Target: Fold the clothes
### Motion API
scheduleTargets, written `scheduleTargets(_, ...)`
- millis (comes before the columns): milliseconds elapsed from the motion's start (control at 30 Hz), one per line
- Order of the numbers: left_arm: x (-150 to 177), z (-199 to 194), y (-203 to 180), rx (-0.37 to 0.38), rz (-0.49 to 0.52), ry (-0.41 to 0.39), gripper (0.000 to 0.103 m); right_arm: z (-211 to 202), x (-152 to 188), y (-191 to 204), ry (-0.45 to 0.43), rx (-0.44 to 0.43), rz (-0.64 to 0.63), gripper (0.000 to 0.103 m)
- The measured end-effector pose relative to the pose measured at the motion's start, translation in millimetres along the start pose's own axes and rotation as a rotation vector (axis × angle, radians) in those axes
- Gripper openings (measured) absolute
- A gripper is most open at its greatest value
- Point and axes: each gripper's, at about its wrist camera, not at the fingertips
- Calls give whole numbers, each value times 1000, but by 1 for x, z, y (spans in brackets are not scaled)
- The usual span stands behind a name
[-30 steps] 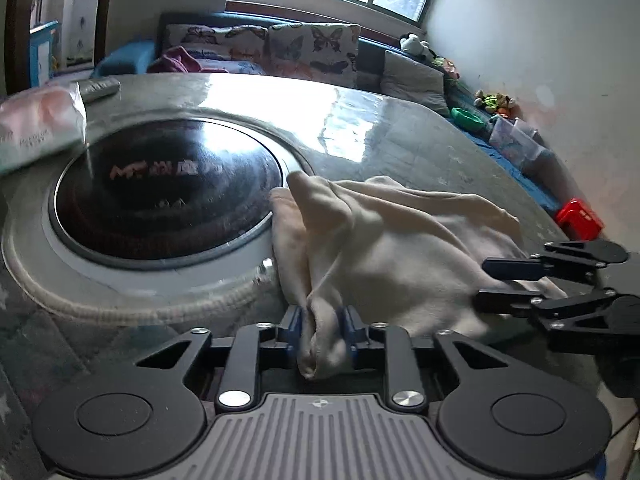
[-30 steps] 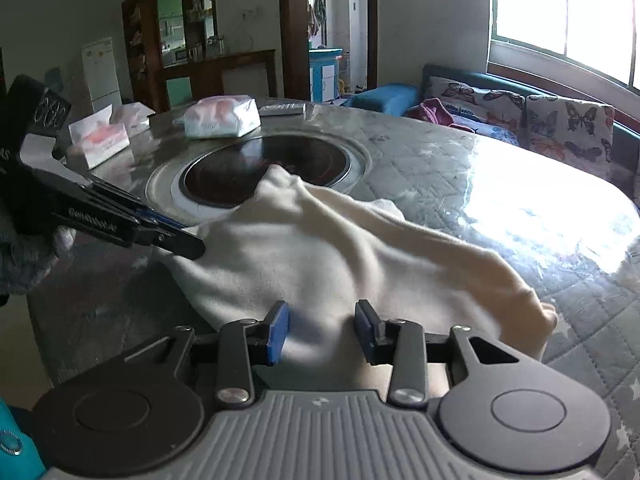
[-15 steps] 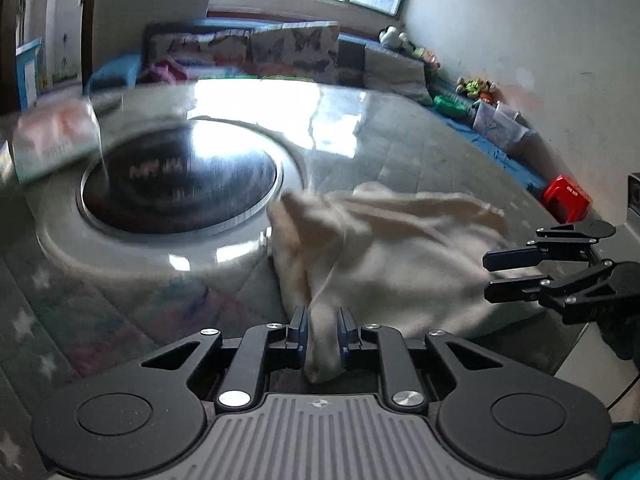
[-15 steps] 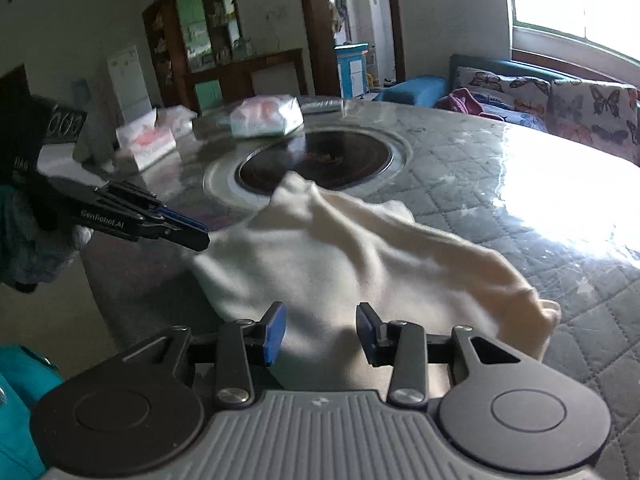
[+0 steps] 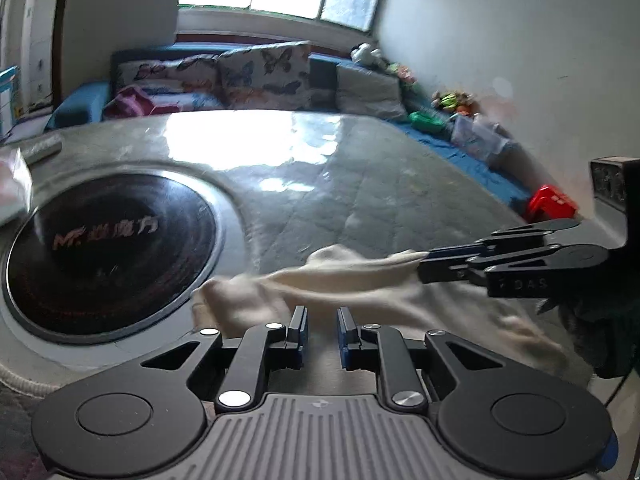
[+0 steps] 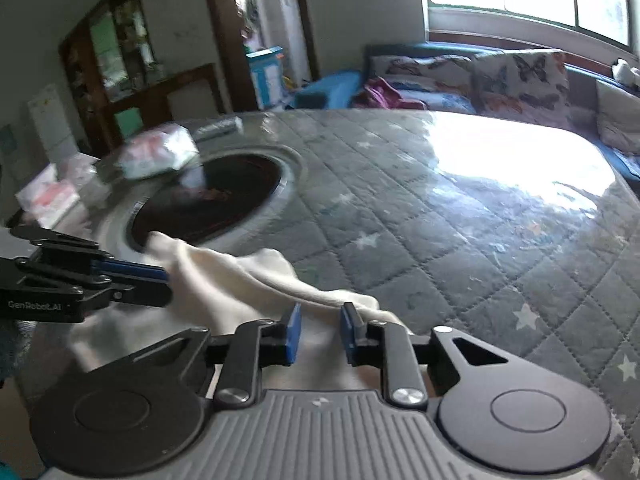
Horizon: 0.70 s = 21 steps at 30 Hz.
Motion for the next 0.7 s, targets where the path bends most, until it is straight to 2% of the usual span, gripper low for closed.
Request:
scheduleTargets(67,4,3,7,-7,-9,8,18,8,1,-6,12,40,-9,10)
scheduleTargets(233,8,-4,11,10,-12,-4,18,5,-2,-7,-8,34,7,10)
scheduleTargets(367,2,-4,6,16,6,-29,18,4,-14,12,-19,-31,-42,12)
scheduleTargets(500,-2,3,9,-2,-14,-27,18,23,-26,33,12,-78,-108,12)
scheduleTargets(700,0,6,18,-2,-32,-15,18,58,-30,34,62,-48,-86,12)
Point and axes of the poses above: each gripper's, at about its wrist camera, not at the fingertips, and z roughly the way its jaws point, y to its left, x to its underside, and after that the axes turned 10 degrees about -x, right-handed
